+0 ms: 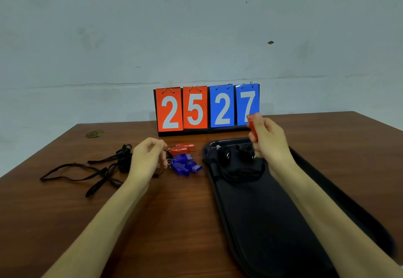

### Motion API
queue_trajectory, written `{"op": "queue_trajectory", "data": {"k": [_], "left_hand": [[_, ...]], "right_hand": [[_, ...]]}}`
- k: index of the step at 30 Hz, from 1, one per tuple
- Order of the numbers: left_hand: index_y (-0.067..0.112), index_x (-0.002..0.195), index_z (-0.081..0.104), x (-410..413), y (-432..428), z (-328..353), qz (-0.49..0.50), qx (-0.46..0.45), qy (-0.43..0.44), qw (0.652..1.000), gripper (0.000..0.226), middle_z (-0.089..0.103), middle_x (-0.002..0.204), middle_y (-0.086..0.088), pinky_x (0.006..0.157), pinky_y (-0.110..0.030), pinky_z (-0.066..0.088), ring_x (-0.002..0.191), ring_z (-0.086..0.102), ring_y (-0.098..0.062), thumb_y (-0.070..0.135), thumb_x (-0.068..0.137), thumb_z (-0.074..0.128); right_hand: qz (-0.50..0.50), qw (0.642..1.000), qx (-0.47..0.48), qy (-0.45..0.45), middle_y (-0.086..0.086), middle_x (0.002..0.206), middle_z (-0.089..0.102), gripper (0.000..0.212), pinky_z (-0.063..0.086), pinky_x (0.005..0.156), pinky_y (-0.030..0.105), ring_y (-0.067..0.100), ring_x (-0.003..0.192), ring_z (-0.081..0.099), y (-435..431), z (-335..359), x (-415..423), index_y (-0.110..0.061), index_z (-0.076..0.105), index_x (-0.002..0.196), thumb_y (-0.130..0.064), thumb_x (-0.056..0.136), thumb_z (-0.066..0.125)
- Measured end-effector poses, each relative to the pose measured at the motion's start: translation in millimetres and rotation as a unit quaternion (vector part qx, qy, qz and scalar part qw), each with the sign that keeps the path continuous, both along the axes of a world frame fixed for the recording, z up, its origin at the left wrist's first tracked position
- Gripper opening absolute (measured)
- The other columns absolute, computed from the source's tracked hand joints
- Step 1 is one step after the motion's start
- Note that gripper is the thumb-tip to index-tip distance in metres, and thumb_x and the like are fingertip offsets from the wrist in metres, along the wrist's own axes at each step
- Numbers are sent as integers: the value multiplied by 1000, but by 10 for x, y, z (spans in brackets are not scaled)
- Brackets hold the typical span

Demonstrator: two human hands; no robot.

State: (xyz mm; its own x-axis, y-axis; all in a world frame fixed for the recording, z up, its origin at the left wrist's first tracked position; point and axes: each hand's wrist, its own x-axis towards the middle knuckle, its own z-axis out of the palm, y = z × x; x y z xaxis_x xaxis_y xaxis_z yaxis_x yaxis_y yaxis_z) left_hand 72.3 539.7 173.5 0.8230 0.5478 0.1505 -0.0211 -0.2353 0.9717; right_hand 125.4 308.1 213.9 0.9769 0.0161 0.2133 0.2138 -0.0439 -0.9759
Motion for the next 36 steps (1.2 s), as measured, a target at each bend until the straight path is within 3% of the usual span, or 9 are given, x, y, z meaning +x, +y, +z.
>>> {"op": "queue_trajectory", "data": {"k": [3, 6, 10, 16, 19, 22, 28, 31, 36], "left_hand": [[21, 91, 59, -120, -313, 86, -58, 131, -37, 989, 14, 62, 85, 0, 72, -22, 49, 78, 62, -14, 8, 88, 59], [25, 106, 56, -209, -703, 176, -251, 71, -95, 961, 39, 67, 96, 4, 84, -17, 50, 95, 65, -10, 2, 78, 70], [24, 128, 38, -162, -930, 197, -376, 11, -30, 926, 61, 66, 71, -1, 75, -24, 55, 67, 67, -10, -3, 81, 65], [11, 112, 55, -27, -214, 196, -100, -57, -22, 993, 32, 51, 58, -1, 40, -22, 38, 41, 41, -8, -1, 83, 62], [9, 109, 59, 19, 75, 78, -12, -61, 13, 998, 26, 54, 71, -6, 44, -27, 49, 48, 41, -9, 10, 84, 65], [3, 109, 59, 25, 181, 18, -36, -162, 41, 985, 25, 41, 57, -1, 32, -20, 33, 36, 35, -7, 20, 91, 59], [9, 87, 55, 48, 337, 23, 27, -309, 5, 951, 20, 43, 45, 1, 36, -18, 45, 34, 48, -9, 23, 98, 46], [8, 93, 54, 48, 353, -25, 61, -192, 33, 979, 11, 36, 48, 3, 31, -15, 24, 36, 31, -7, 16, 97, 47], [14, 101, 59, 55, 171, 7, 67, 109, 81, 988, 25, 58, 99, -6, 64, -24, 43, 84, 56, -17, 0, 80, 60]], "right_hand": [[162, 968, 168, 95, -1, 64, 45, 28, 26, 40, 17, 5, 41, 29, 31, 28, -45, -15, 55, 94, -40, 95, 43], [294, 900, 289, 142, 2, 68, 49, 31, 34, 43, 18, 8, 46, 35, 102, 72, -125, -12, 55, 95, -39, 81, 55], [326, 875, 330, 137, 2, 73, 54, 31, 39, 43, 17, 7, 48, 41, 69, 110, -124, -13, 57, 99, -38, 82, 55], [74, 997, 17, -11, 0, 66, 52, 31, 29, 43, 17, 2, 38, 34, 7, 78, -55, -16, 58, 104, -43, 93, 47], [-2, 990, -110, -85, -3, 68, 56, 33, 33, 52, 16, 0, 47, 46, 37, -10, -37, -20, 59, 104, -49, 91, 47], [-76, 968, -198, -138, -2, 81, 62, 31, 37, 53, 15, 4, 65, 55, -22, -49, -47, -22, 58, 108, -46, 93, 46], [-174, 927, -311, -120, 2, 114, 64, 36, 34, 60, 23, 10, 82, 48, -176, -11, 39, -19, 53, 120, -43, 96, 41], [-171, 930, -304, -113, 2, 116, 63, 37, 34, 61, 24, 11, 83, 49, -194, -16, 52, -19, 53, 120, -44, 96, 40], [-53, 986, -147, -58, -2, 81, 55, 34, 34, 51, 19, 8, 61, 47, -93, -12, 61, -19, 56, 113, -43, 98, 35]]}}
